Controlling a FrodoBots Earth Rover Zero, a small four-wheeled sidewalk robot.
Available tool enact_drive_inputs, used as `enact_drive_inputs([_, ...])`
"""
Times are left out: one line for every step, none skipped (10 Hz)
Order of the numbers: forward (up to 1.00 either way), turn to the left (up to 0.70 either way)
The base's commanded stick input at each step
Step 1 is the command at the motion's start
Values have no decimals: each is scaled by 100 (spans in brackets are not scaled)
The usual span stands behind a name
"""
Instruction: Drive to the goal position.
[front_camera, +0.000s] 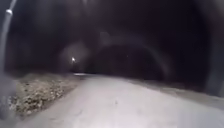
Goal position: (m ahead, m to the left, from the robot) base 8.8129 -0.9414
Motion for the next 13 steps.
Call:
enact_drive_inputs([70,14])
enact_drive_inputs([70,8])
enact_drive_inputs([70,0])
enact_drive_inputs([70,0])
enact_drive_inputs([70,0])
enact_drive_inputs([70,0])
enact_drive_inputs([70,1])
enact_drive_inputs([70,6])
enact_drive_inputs([70,14])
enact_drive_inputs([70,14])
enact_drive_inputs([70,14])
enact_drive_inputs([70,14])
enact_drive_inputs([70,14])
